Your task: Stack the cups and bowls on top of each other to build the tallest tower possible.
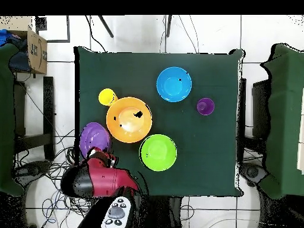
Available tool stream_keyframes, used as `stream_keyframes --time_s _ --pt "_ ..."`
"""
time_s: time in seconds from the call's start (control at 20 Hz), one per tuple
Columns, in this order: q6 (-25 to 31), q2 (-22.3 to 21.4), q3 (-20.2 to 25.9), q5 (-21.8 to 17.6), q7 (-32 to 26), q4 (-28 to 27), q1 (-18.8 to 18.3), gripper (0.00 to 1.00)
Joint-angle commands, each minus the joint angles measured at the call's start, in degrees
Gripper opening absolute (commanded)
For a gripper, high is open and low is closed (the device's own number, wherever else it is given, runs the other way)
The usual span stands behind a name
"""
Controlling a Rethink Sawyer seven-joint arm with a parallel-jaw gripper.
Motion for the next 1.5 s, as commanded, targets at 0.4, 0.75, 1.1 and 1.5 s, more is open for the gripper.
stream_keyframes --time_s 0.4,0.75,1.1,1.5 --pt "16.00 -8.98 8.52 -0.69 2.07 -1.52 -5.21 0.00" --pt "20.50 -14.12 13.20 0.10 -0.04 0.15 -10.00 0.00" --pt "22.79 -19.31 20.05 1.88 -3.45 3.64 -17.52 0.00" --pt "22.35 -23.50 29.54 3.50 -7.02 8.27 -27.52 0.00"
